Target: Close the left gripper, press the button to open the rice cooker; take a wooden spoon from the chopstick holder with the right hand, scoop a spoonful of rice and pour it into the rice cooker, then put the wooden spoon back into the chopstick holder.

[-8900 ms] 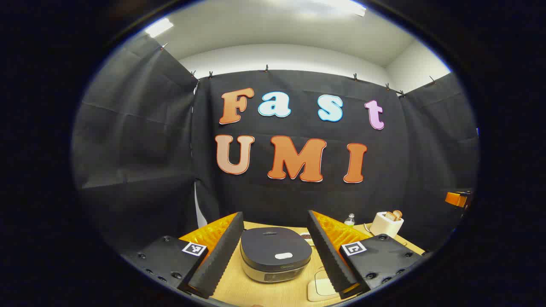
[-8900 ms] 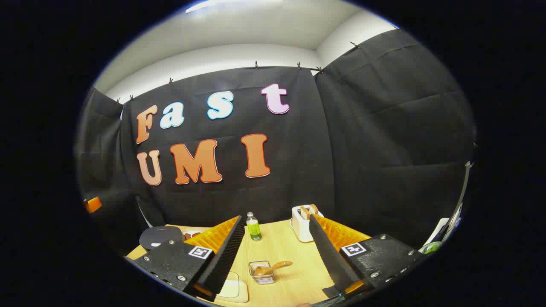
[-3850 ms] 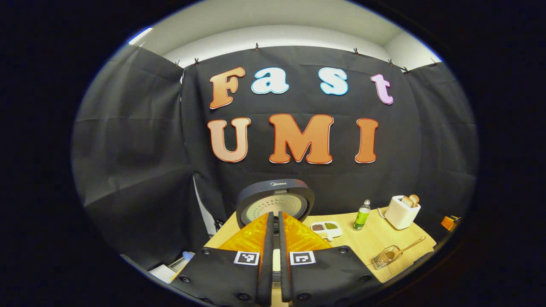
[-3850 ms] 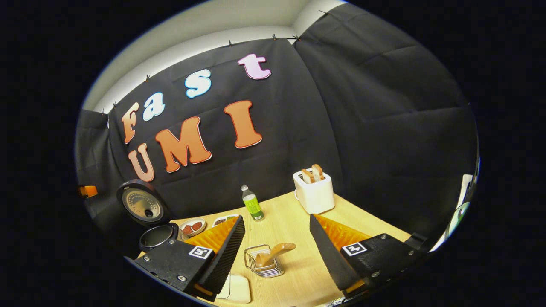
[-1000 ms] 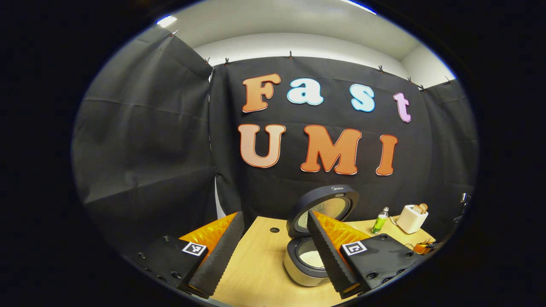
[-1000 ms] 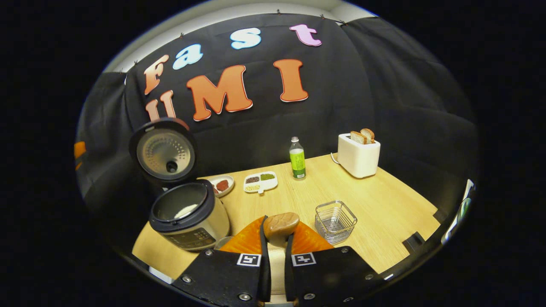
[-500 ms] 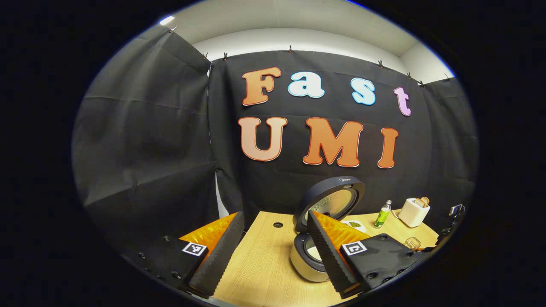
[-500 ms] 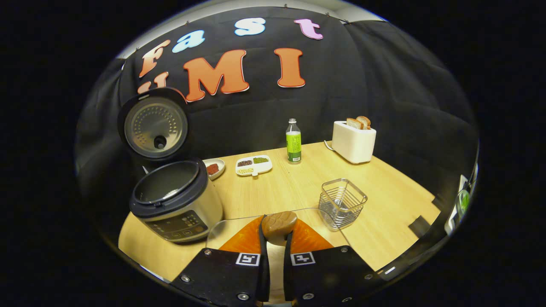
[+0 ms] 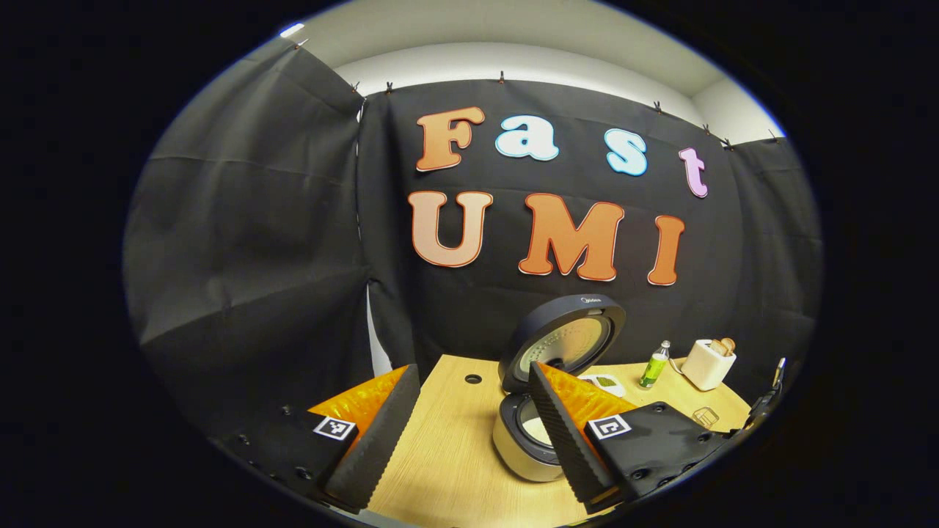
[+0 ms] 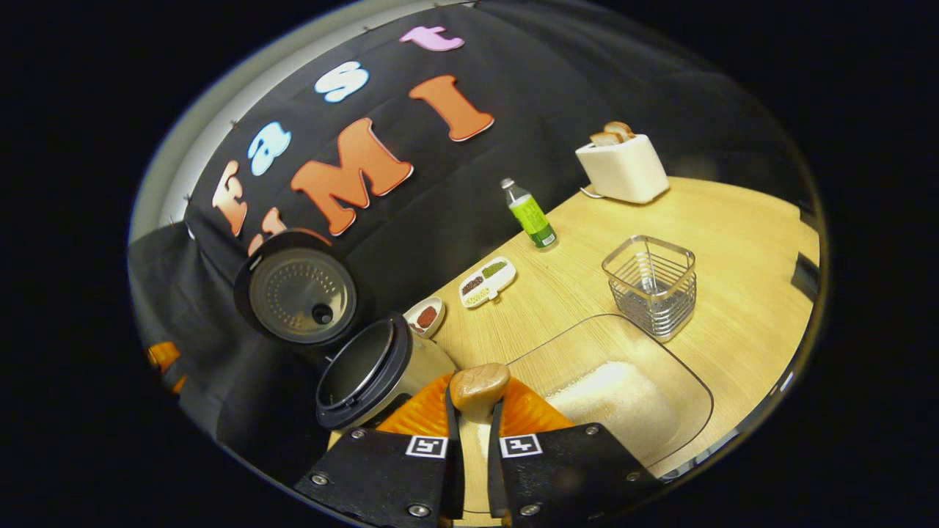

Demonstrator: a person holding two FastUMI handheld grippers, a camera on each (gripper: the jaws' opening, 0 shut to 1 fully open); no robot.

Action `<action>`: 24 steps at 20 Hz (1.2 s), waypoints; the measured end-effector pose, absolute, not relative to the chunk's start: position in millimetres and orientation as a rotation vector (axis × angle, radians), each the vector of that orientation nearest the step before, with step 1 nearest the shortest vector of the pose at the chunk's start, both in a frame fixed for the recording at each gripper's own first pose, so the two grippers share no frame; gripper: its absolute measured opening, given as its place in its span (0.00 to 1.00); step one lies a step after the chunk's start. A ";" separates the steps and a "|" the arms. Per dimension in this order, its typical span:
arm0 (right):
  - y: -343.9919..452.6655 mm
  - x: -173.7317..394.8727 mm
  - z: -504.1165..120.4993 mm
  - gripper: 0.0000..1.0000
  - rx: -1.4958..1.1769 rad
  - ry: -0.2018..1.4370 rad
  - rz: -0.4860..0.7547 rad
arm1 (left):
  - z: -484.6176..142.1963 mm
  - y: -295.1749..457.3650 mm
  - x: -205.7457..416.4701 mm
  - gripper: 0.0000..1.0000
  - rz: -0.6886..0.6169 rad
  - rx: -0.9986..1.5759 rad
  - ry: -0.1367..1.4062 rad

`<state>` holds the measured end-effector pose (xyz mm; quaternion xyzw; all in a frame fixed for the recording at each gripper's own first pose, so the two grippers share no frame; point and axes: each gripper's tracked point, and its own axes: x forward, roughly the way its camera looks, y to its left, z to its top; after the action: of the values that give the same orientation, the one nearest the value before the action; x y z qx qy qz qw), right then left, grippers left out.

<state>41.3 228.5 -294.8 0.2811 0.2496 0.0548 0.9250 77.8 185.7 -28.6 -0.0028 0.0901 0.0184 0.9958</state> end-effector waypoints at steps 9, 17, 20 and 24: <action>200.4 39.8 -310.2 0.12 1.044 0.600 0.053 | -16.7 164.0 78.7 0.99 0.007 0.016 0.158; 168.1 24.7 -292.8 0.12 1.317 0.570 0.048 | -7.9 141.3 77.5 0.97 -0.016 0.010 0.142; 157.2 20.6 -272.1 0.12 1.351 0.557 0.059 | -4.1 133.1 75.6 0.98 -0.024 0.010 0.128; 143.6 19.8 -244.0 0.12 1.370 0.544 0.058 | -6.0 123.6 74.8 0.99 -0.035 -0.007 0.121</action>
<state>19.8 143.6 -244.0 0.6246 0.2480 0.0264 0.7401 74.8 123.6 -6.0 -0.0036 0.0607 -0.0176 0.9980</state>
